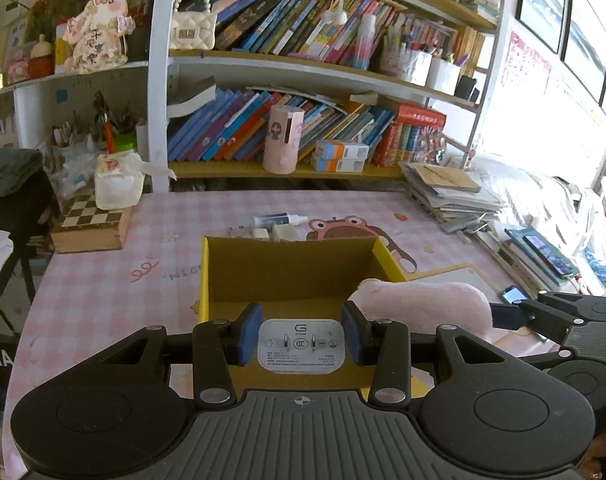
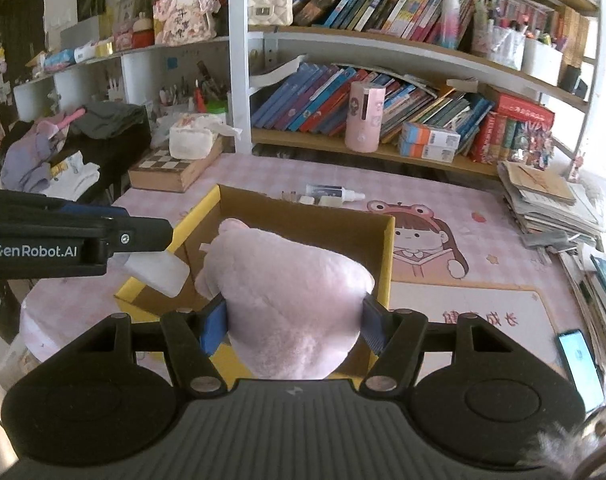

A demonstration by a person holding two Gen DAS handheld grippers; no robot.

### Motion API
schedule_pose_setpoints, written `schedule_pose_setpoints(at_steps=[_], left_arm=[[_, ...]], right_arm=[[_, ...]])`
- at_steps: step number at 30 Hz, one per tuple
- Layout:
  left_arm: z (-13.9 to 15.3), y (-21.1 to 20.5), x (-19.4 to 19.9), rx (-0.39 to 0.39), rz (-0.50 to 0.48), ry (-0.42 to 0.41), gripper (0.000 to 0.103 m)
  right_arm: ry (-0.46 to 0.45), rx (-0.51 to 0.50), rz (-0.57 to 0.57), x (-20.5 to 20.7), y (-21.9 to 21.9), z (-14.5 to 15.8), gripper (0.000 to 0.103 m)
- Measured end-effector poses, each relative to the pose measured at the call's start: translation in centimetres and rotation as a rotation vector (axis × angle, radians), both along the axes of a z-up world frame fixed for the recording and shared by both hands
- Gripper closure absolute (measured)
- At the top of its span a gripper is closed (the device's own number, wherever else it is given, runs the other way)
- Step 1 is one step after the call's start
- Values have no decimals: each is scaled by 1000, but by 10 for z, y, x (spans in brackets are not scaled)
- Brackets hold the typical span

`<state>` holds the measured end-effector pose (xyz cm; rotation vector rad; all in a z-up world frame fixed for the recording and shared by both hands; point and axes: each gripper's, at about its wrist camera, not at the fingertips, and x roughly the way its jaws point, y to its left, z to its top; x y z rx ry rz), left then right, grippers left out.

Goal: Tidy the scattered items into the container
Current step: 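Lower the pink pig into the box with the right tool while the left tool holds the charger above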

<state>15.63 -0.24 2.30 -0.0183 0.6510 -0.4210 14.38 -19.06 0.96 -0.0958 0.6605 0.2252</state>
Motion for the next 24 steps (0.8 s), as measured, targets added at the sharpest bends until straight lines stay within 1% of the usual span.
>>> schedule_pose_setpoints(at_steps=[7,11,14,20,24], left_arm=[[-22,-7,42,18,21,74,62],[-38,-12,64,32,20,132,62],[-50,-17,78,53,25,175,62],[-70,-23,95,75,44,242,62],[-78,-25,98,83,62,273,61]], right_arm=[[71,-58,54,46,4,-23,38],[125,-86,113,69,7,-40,38],[152,-125,154,83,9,-52,38],[189,-184,218,106,10,-67,38],[201,-208,251,115,9,-74,37]])
